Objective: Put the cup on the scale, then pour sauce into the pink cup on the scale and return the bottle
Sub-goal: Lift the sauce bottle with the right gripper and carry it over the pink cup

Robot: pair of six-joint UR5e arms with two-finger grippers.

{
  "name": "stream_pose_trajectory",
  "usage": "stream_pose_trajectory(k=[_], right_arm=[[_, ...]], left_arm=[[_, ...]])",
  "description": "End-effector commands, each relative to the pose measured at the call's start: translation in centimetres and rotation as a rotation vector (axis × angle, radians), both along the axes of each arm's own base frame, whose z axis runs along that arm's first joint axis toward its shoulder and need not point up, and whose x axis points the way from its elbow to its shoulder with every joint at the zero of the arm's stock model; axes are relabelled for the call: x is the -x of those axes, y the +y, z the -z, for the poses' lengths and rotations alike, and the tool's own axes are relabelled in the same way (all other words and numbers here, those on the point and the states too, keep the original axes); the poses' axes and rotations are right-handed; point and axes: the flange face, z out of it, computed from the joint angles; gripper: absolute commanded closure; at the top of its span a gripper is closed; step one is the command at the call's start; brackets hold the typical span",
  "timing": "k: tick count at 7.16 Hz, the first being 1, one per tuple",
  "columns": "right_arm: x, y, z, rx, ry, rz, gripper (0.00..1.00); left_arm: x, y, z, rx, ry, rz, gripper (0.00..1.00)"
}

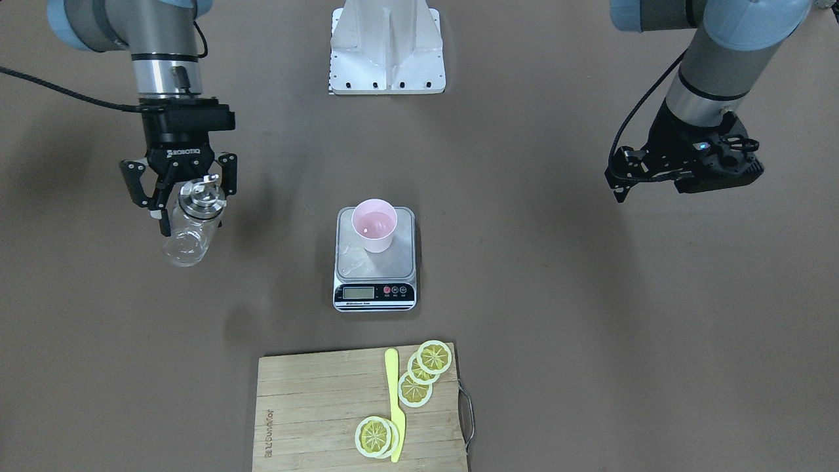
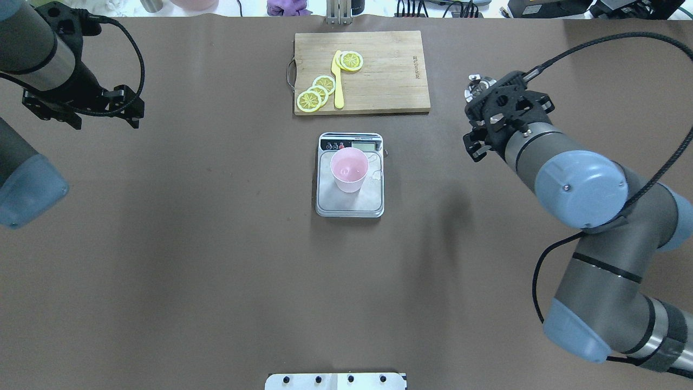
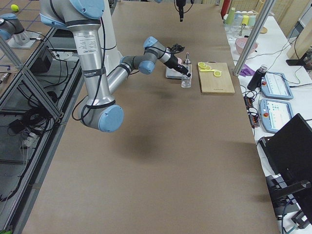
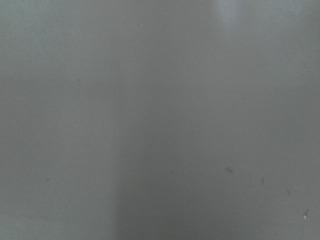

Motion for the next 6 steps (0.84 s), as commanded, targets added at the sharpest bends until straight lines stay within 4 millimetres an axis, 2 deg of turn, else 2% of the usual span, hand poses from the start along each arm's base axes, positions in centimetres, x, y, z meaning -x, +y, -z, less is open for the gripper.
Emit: stream_pose_trajectory(k=[1,3,4,5,6], right_arm=[[5.2,3.1,2.7,-0.033,0.188,0.000,1.00],[5.8,3.0,1.6,-0.108,0.408,0.019,1.00],[6.8,2.5,1.1,-0.107,0.475,0.028,1.00],[9.0,1.5,0.7,-0.107,0.514,0.017,1.00],[10.0,1.3,0.4,-0.115,0.538,0.007,1.00]], left_arm=[[1.5,-1.0,-1.1,-0.060,-0.038,-0.061,0.01],[1.8,-0.9,-2.1,-0.076,-0.056,-0.099,0.01],[2.0,-0.7,-2.8,-0.077,-0.064,-0.116,0.01],[2.0,-0.7,-3.0,-0.080,-0.068,-0.126,0.01],[2.6,-0.5,-4.4,-0.062,-0.078,-0.124,0.01]])
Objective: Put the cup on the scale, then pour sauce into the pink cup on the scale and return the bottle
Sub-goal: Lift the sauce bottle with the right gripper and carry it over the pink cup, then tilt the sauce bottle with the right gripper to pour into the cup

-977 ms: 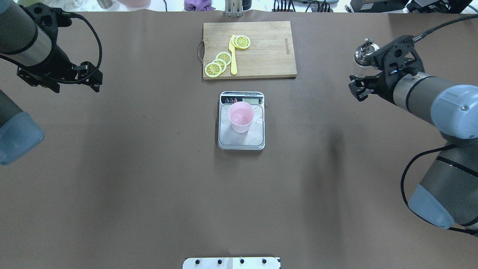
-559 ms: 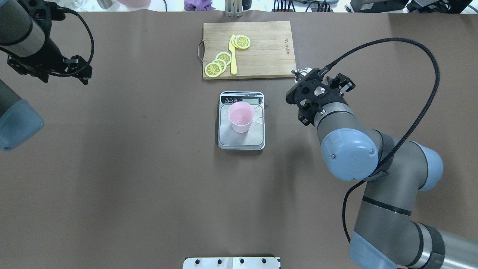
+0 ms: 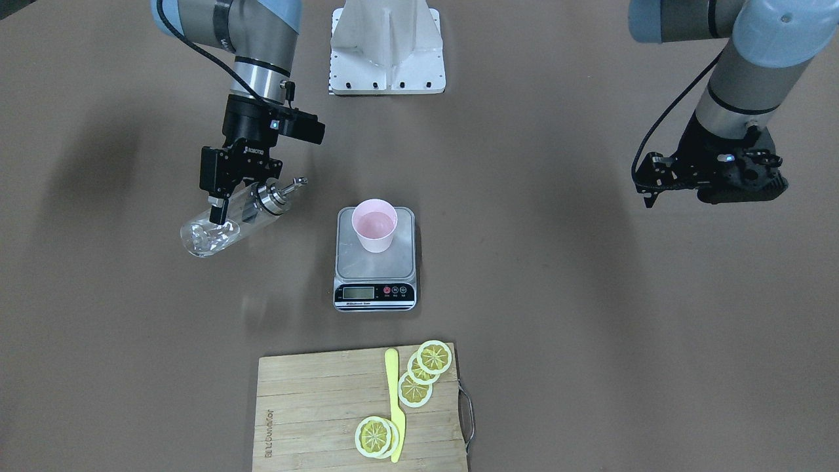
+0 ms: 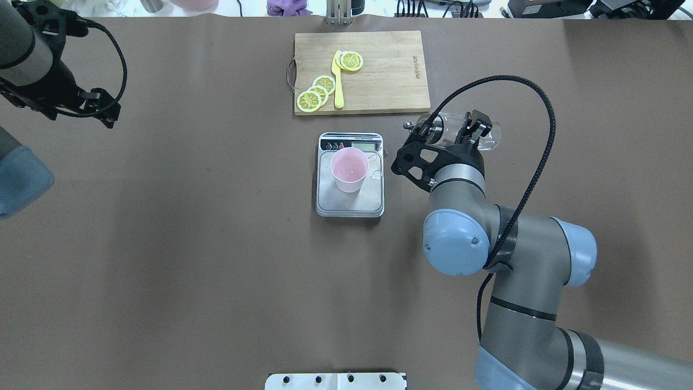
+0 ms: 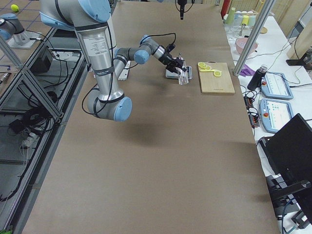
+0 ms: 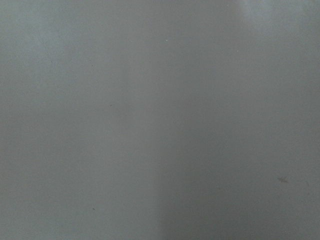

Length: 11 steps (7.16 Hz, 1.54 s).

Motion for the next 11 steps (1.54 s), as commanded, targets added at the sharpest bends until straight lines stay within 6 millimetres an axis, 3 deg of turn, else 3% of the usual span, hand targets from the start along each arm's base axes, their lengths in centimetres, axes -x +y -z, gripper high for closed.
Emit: stream_pose_trajectory(k=[1,5,9,11], right_arm=[[2.6,-0.3,-0.8,-0.031,0.070,-0.016,1.00],[7.1,0.6,-1.2,-0.137,0.222,-0.020,1.00],[8.1,0.1,2.3,-0.221,0.446,0.041,1.00],[8.4,-0.3,1.6,-0.249,0.536,0.034,1.00]], left_arm=[[0.7,0.3,-1.7,0.008,-0.018,-0.019,0.01],[1.4,0.2,-3.1,0.028,-0.032,-0.011,0.01],[2.5,0.0,-4.7,0.032,-0.051,-0.027,0.01],[2.5,-0.6,-5.7,0.040,-0.063,-0.041,0.01]])
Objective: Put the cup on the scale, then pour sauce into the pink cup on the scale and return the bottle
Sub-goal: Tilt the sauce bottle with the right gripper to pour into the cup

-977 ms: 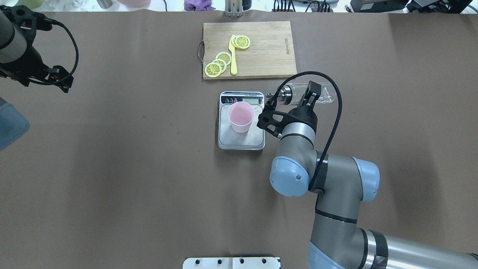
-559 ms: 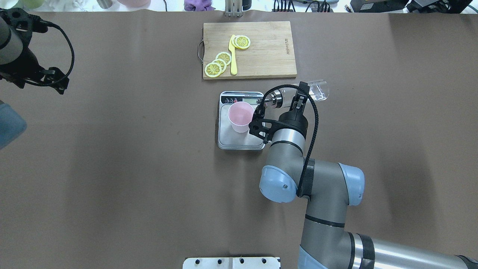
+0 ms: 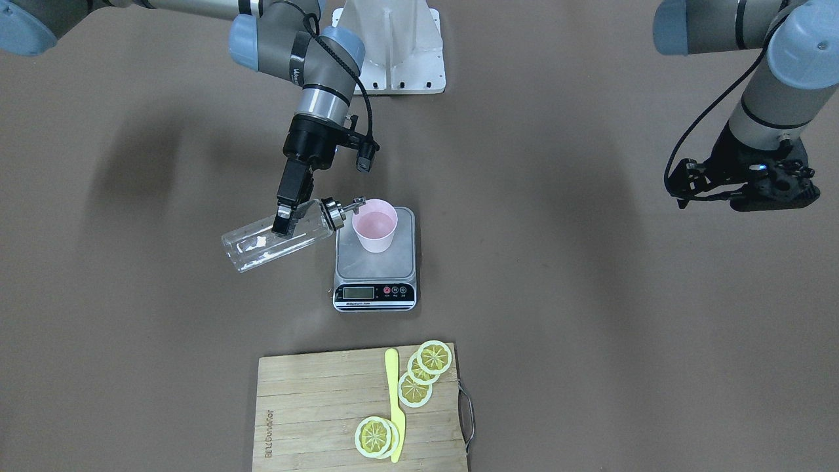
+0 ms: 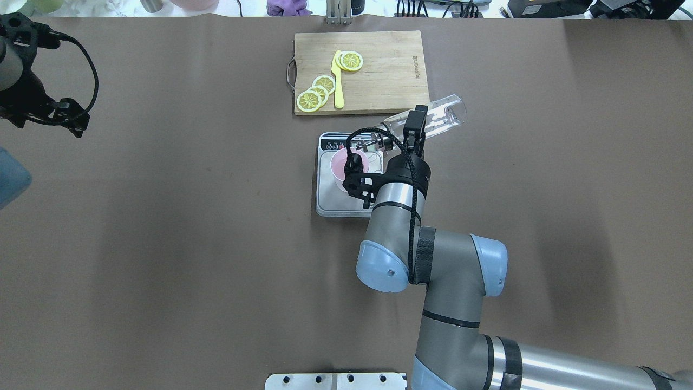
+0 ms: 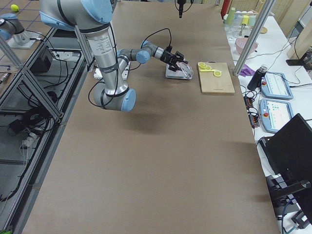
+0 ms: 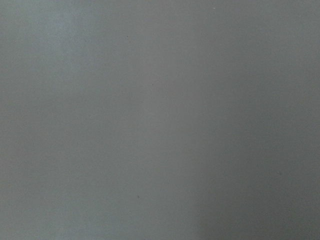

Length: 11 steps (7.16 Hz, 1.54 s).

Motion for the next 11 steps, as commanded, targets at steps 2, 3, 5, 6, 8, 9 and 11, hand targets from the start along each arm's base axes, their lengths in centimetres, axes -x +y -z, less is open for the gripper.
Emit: stream_pose_trajectory(k=[2,3,5,6,8,9,11], right_arm=[[0.46,-0.36,-1.18,-0.038,0.101,-0.015,1.00],[0.74,-0.48,-1.78,-0.040,0.117,-0.019,1.00],[0.71,-0.56,-1.65,-0.056,0.149,-0.022,1.00],[0.76,-0.47,-1.45,-0.073,0.185,-0.023,1.00],[0.82,-0.30,-1.52,-0.097,0.225,-0.035,1.00],[0.68,-0.35,-1.39,-0.120,0.249,-0.051,1.00],[0.68,-0.31,-1.64,-0.135,0.263,-0.060,1.00]], left_arm=[[0.04,-0.41,-0.61,0.001,-0.007,-0.012,0.01],[0.02,-0.42,-0.68,0.003,-0.007,-0.013,0.01],[-0.05,-0.37,-0.61,0.002,-0.006,-0.014,0.01],[0.02,-0.42,-0.68,0.003,-0.007,-0.013,0.01],[-0.06,-0.36,-0.74,0.005,-0.005,-0.013,0.01],[0.02,-0.36,-0.51,0.001,-0.002,-0.012,0.01],[0.15,-0.45,-0.40,-0.001,0.001,-0.010,0.01]])
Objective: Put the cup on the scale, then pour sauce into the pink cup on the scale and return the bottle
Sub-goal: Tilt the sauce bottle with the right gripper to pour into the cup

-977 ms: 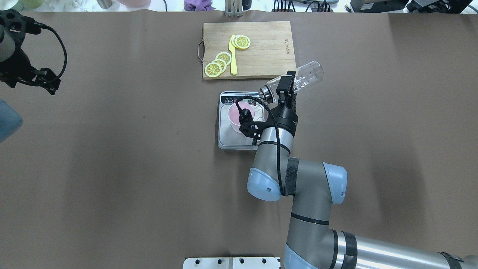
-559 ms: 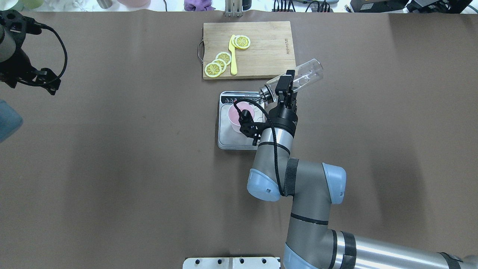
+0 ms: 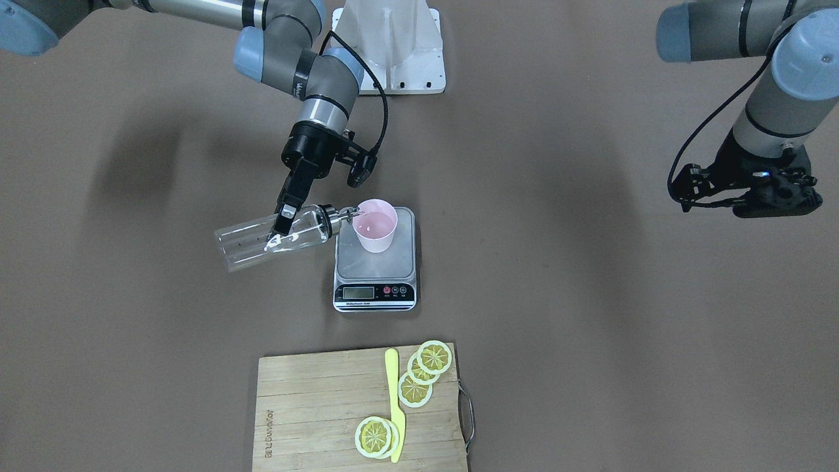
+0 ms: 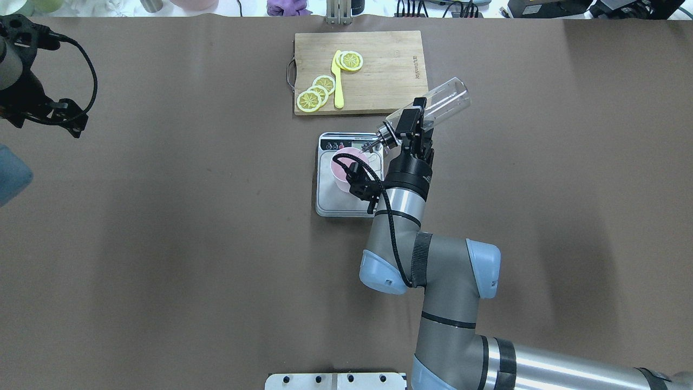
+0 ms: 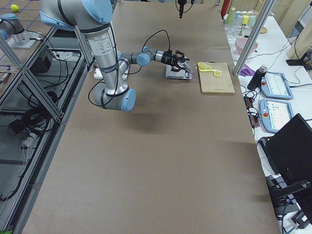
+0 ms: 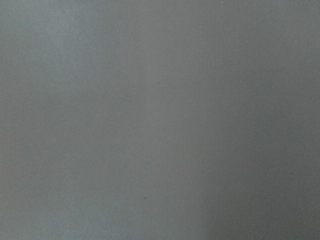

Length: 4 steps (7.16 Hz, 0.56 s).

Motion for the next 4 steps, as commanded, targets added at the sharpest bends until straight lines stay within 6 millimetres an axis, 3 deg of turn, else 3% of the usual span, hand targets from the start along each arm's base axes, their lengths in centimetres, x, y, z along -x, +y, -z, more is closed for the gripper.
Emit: stream_pose_trajectory(k=[1,4], right_arm=[[-0.12,0.00,-0.24,-0.023,0.026,-0.012,1.00],[-0.10,-0.02,-0.51,-0.025,0.045,-0.011,1.00]], left_arm=[[0.26,-0.09,0.21,-0.001,0.005,0.005,0.01],[0.23,-0.14,0.08,0.001,0.003,0.005,0.01]])
